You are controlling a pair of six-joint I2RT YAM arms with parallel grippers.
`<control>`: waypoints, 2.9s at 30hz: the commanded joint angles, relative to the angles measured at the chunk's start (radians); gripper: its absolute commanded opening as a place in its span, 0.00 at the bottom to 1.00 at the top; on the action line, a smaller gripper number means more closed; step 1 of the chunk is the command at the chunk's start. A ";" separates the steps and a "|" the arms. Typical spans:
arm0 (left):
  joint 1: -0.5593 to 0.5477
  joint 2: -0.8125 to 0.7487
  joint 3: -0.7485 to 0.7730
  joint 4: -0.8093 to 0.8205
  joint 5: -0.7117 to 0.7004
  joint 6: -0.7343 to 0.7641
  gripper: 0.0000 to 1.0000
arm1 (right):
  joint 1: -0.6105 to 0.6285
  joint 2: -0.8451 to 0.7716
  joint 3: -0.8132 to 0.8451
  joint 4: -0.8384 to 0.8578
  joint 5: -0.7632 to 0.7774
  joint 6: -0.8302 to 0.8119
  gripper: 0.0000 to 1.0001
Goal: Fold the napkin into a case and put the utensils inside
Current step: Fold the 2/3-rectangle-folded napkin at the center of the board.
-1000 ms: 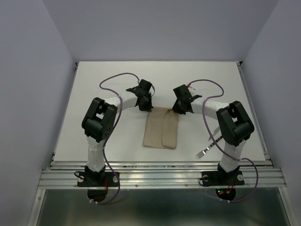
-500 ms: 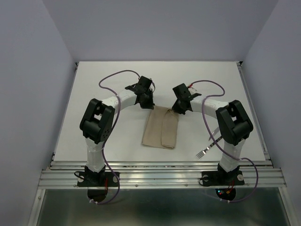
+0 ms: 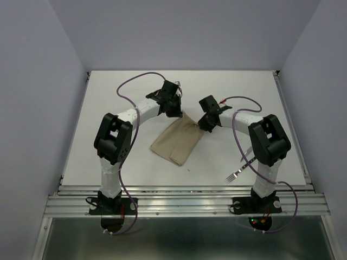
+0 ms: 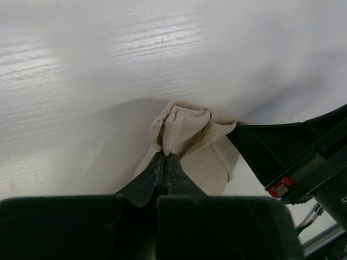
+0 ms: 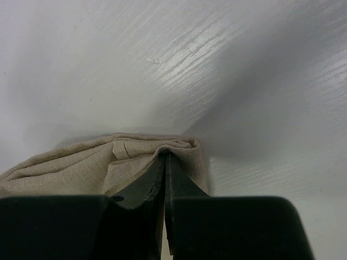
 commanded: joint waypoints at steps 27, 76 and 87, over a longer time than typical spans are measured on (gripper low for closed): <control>-0.108 0.093 0.087 0.099 0.144 -0.169 0.00 | -0.015 0.016 -0.042 -0.033 -0.092 0.134 0.07; -0.146 0.076 0.016 0.127 0.167 -0.034 0.00 | -0.108 -0.404 -0.505 0.442 -0.331 -0.294 0.72; -0.151 0.087 0.005 0.139 0.177 -0.043 0.00 | -0.184 -0.320 -0.444 0.484 -0.365 -0.226 0.75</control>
